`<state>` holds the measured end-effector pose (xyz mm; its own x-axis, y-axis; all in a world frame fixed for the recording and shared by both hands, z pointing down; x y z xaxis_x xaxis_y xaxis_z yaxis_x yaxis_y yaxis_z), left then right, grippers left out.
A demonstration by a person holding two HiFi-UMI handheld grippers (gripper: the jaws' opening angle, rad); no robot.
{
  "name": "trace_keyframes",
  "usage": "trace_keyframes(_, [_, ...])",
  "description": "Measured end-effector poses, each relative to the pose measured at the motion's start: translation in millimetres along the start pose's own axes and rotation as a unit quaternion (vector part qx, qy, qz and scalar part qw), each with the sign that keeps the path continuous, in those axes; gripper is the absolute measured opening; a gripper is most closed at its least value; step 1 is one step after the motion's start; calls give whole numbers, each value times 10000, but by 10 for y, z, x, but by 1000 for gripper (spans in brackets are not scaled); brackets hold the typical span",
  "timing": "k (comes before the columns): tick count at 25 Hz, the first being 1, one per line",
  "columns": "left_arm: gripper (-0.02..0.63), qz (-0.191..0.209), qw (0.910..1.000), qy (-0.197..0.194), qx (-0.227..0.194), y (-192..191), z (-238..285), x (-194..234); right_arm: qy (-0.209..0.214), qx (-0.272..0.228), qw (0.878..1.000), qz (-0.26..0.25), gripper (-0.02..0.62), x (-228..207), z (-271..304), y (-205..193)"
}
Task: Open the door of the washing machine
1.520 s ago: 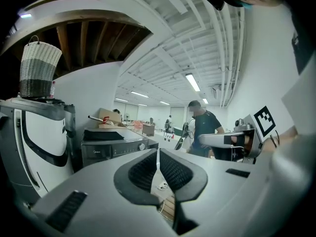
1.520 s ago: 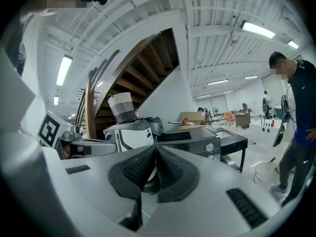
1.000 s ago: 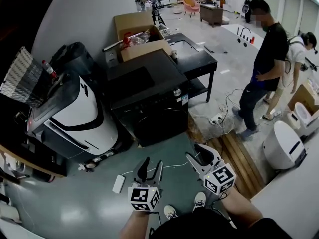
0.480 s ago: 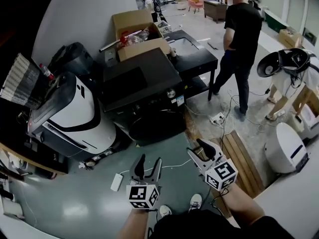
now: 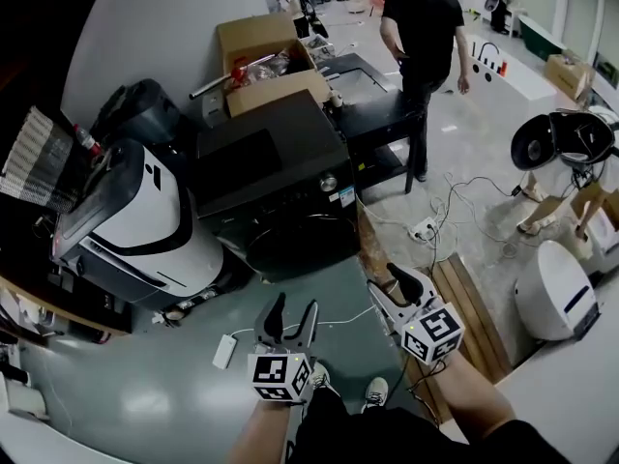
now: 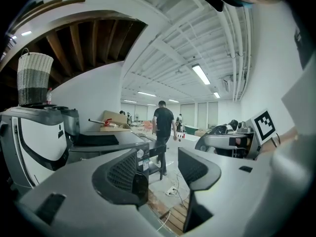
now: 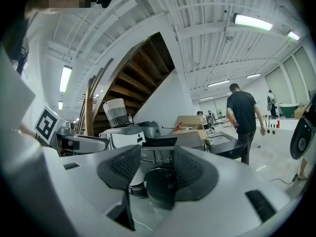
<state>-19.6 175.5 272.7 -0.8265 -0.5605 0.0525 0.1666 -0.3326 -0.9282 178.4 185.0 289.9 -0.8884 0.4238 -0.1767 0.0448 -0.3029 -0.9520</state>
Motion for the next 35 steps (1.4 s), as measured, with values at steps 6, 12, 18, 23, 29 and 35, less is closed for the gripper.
trace_keyframes(6, [261, -39, 9999, -103, -16, 43, 205, 199, -96, 26, 9999, 31, 212, -69, 256, 56])
trace_keyframes(12, [261, -92, 9996, -268, -11, 53, 412, 577, -245, 97, 9997, 18, 213, -35, 650, 103])
trace_keyframes(18, [262, -126, 9991, -409, 12, 85, 590, 1089, -384, 196, 9991, 26, 215, 48, 1159, 160])
trace_keyframes(23, [262, -186, 9985, -516, 26, 76, 719, 1512, -508, 282, 9983, 33, 215, 147, 1562, 188])
trace_keyframes(29, [264, -205, 9975, -677, 44, 17, 825, 1948, -612, 333, 9976, -39, 215, 340, 1983, 208])
trace_keyframes(35, [264, -223, 9971, -728, 59, -34, 840, 2247, -631, 406, 9971, -150, 215, 509, 2238, 216])
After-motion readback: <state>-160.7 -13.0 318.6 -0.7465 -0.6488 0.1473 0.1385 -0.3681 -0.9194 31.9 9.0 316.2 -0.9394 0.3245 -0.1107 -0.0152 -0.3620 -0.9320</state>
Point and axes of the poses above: the fingertips, and each gripper's own axes: z forward along the fingers, x to its left, y out of its top, the point moved 3 cm from there along -z, backward along the fingers, and after that the axes turned 10 degrees about x, right-handed, at the moved point
